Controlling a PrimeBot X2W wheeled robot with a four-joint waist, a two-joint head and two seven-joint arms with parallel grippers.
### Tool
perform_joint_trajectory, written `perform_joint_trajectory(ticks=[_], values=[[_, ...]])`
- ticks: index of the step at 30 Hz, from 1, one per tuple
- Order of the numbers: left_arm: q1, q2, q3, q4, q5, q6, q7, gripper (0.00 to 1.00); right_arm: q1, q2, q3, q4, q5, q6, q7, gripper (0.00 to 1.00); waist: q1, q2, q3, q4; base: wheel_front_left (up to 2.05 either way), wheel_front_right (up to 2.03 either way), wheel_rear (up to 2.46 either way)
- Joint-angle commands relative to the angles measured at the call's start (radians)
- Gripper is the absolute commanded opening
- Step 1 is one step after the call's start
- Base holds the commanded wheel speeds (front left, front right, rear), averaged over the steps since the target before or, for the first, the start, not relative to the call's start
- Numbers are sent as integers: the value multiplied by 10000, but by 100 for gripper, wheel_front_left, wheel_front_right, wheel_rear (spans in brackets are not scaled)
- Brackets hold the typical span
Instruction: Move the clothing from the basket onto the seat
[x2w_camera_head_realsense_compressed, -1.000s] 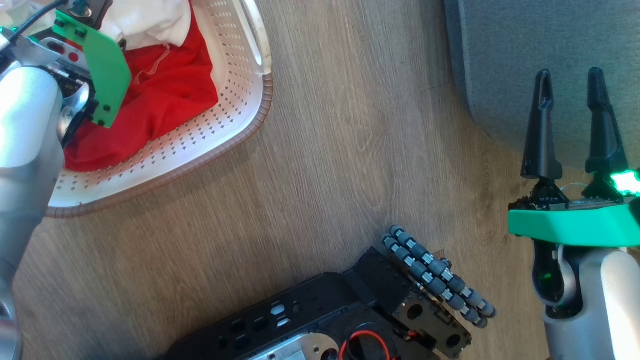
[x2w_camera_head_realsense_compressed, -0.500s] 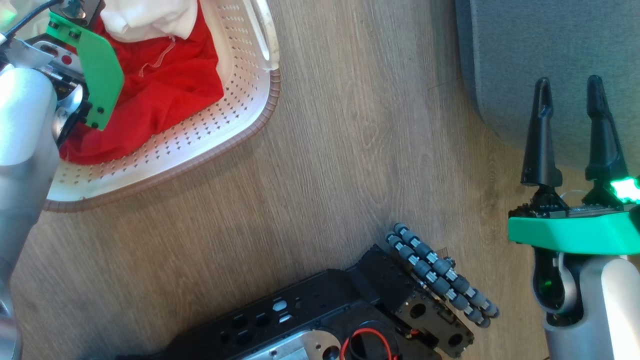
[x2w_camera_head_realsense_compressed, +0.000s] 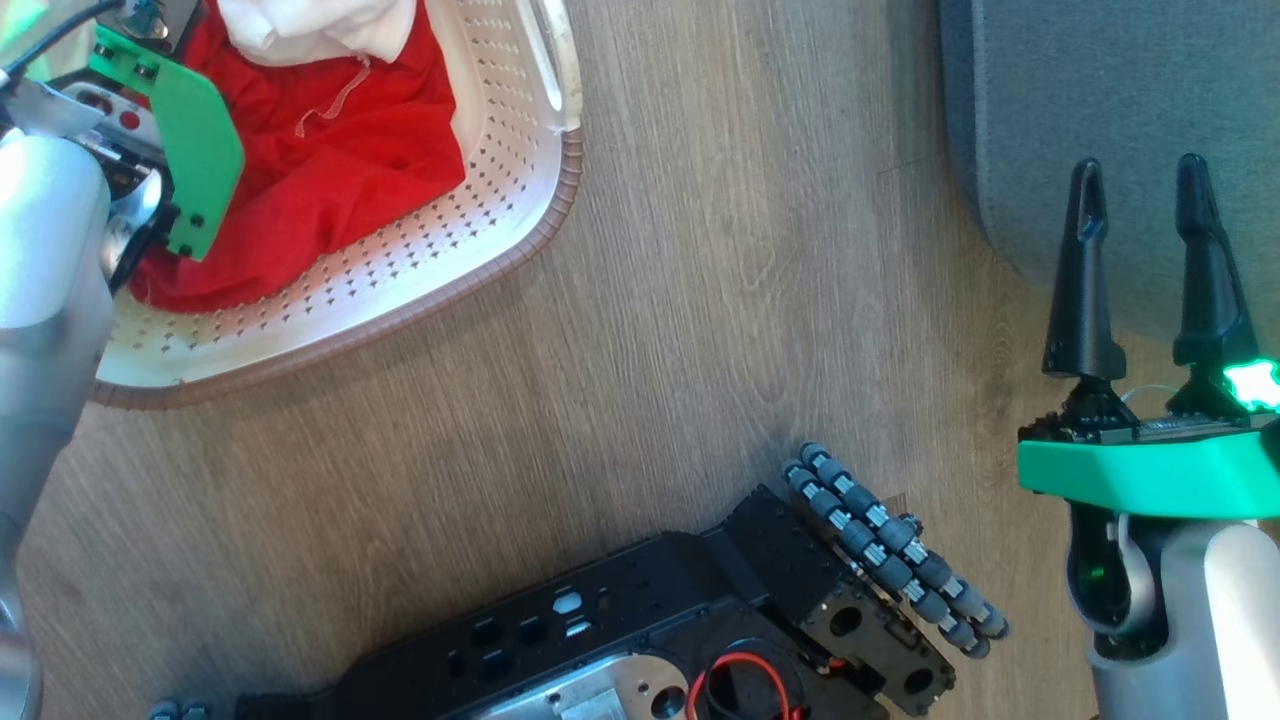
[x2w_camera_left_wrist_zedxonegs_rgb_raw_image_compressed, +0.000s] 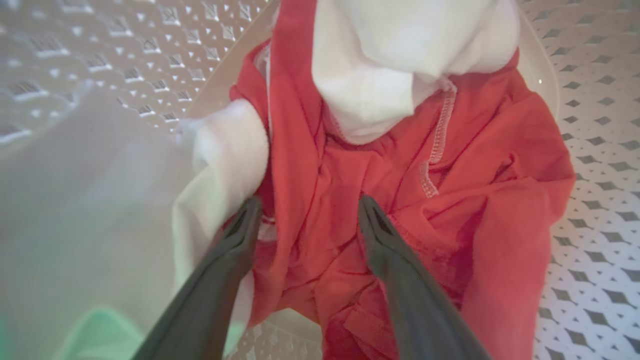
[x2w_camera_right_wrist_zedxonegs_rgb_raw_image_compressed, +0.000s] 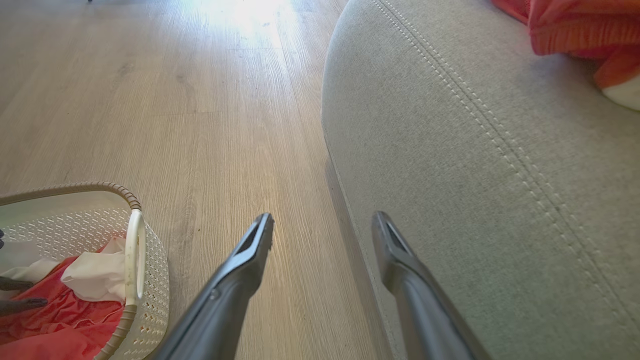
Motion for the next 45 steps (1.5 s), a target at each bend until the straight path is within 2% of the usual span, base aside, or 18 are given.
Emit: perform_joint_trajectory(ticks=[1, 24, 27, 31, 34, 36, 39, 43, 45], values=[[-210, 292, 135, -104, -27, 19, -85, 100, 610, -87, 158, -295, -80, 69, -49, 100, 0, 0, 31, 37, 0, 0, 0], [-368, -81, -149, 394, -224, 28, -517, 100, 808, -87, 105, -505, -386, 69, -49, 100, 0, 0, 208, 398, 0, 0, 0], [-416, -95, -222, 466, -193, 25, -576, 86, 804, -87, 122, -512, -398, 69, -49, 100, 0, 0, 218, 410, 0, 0, 0], [-468, -123, -291, 568, -191, 22, -630, 61, 814, -87, 127, -530, -417, 69, -49, 100, 0, 0, 229, 438, 0, 0, 0], [-493, -158, -340, 653, -215, 15, -686, 53, 827, -87, 133, -531, -438, 69, -49, 100, 0, 0, 245, 452, 0, 0, 0], [-502, -205, -375, 695, -238, 9, -718, 52, 832, -87, 129, -532, -442, 69, -49, 100, 0, 0, 249, 470, 0, 0, 0], [-523, -251, -425, 749, -268, 1, -799, 62, 838, -87, 134, -542, -473, 69, -49, 100, 0, 0, 253, 499, 0, 0, 0], [-543, -268, -487, 833, -313, -11, -920, 58, 873, -87, 125, -589, -535, 69, -49, 100, 0, 0, 263, 550, 0, 0, 0], [-554, -278, -520, 873, -339, -17, -957, 50, 899, -87, 116, -607, -557, 69, -49, 100, 0, 0, 271, 569, 0, 0, 0]])
